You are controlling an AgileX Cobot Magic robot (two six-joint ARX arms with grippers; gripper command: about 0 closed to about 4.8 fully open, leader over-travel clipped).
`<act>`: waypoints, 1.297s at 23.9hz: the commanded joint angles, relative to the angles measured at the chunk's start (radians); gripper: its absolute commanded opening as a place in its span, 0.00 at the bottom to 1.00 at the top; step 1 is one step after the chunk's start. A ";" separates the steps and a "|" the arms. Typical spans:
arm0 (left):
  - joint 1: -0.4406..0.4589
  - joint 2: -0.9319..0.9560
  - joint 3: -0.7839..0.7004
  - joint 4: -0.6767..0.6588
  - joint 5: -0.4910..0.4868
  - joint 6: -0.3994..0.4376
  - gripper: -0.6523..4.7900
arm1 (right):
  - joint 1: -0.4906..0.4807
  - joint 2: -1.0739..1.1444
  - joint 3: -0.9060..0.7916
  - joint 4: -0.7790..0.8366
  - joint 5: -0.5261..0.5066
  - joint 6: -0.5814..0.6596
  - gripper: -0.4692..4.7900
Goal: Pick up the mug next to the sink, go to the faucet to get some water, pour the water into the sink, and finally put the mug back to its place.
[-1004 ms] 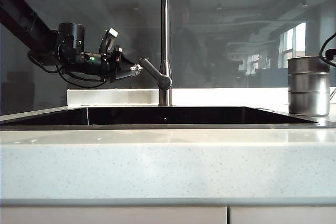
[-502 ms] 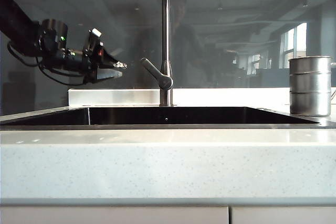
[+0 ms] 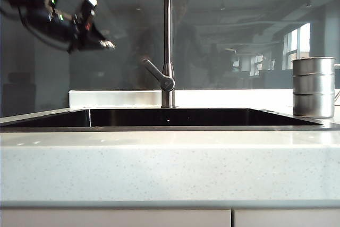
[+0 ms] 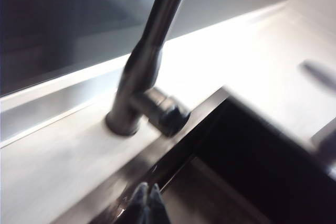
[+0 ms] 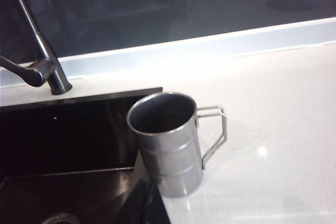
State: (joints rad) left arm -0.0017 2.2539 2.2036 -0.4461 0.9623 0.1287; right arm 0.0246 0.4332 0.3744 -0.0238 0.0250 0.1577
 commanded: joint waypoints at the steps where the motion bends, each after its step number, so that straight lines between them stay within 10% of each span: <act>1: 0.001 -0.132 0.002 -0.269 -0.063 0.241 0.11 | 0.001 -0.063 0.002 -0.026 -0.004 0.009 0.08; 23: -0.001 -1.038 0.002 -0.454 -0.647 0.147 0.11 | -0.002 -0.158 0.002 -0.056 -0.001 0.029 0.08; 31: 0.000 -1.161 0.002 -0.503 -0.572 0.009 0.11 | -0.002 -0.158 0.002 -0.056 -0.001 0.029 0.08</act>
State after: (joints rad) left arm -0.0032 1.0996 2.2036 -0.9497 0.3450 0.1444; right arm 0.0223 0.2752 0.3733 -0.0967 0.0231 0.1867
